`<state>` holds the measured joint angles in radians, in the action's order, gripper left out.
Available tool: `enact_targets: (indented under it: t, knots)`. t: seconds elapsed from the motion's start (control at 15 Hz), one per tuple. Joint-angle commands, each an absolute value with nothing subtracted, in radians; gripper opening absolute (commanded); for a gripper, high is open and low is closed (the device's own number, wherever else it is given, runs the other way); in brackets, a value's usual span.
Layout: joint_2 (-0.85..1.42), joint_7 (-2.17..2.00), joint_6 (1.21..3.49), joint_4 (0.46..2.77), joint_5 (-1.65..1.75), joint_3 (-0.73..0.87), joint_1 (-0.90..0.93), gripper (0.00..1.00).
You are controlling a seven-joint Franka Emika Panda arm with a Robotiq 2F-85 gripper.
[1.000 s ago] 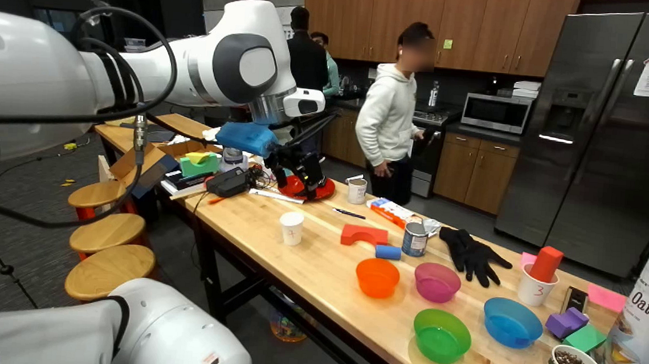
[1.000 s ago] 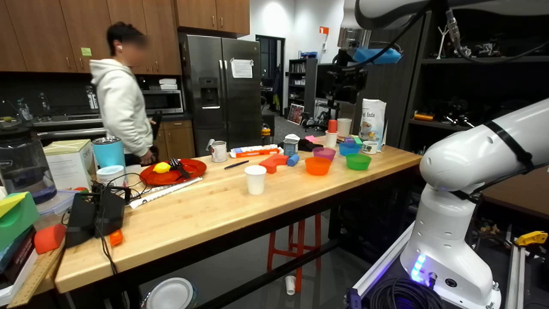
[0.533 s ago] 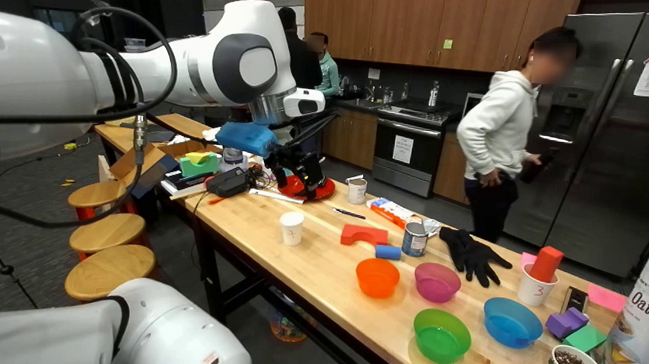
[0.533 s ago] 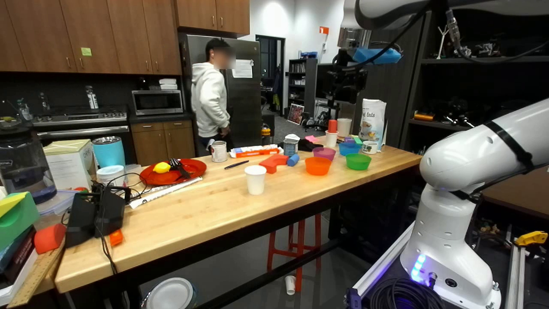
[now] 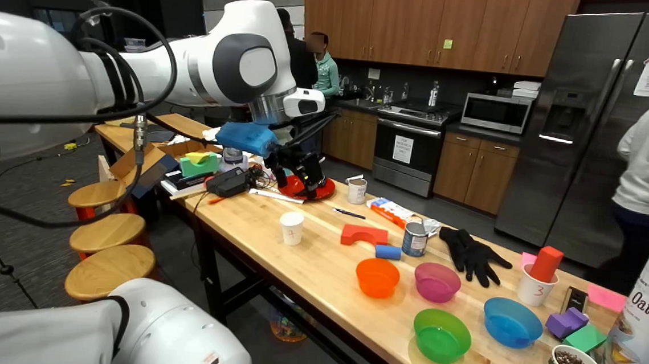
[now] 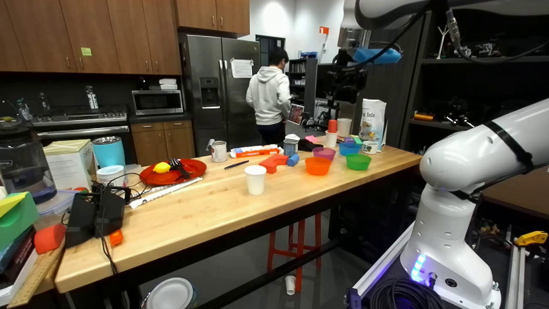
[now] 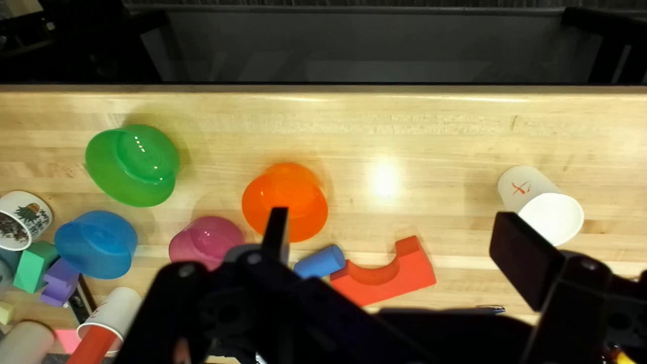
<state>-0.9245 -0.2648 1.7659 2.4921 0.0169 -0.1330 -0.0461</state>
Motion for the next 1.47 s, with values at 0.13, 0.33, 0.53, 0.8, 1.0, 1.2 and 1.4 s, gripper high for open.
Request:
enact_targets:
  t: [0.13,0.33,0.53,0.8,1.0,1.2,1.4]
  knots:
    - [-0.923,-0.266,1.765,2.490,0.019,-0.131,-0.044,1.00]
    - [-0.923,-0.266,1.765,2.490,0.019,-0.131,-0.044,1.00]
    - [-0.923,-0.266,1.765,2.490,0.019,-0.131,-0.044,1.00]
    - [-0.923,-0.266,1.765,2.490,0.019,-0.131,-0.044,1.00]
    - [-0.923,-0.266,1.765,2.490,0.019,-0.131,-0.044,1.00]
    - [-0.923,-0.266,1.765,2.490,0.019,-0.131,-0.044,1.00]
    - [-0.943,-0.262,1.777,2.518,0.027,-0.128,-0.046,1.00]
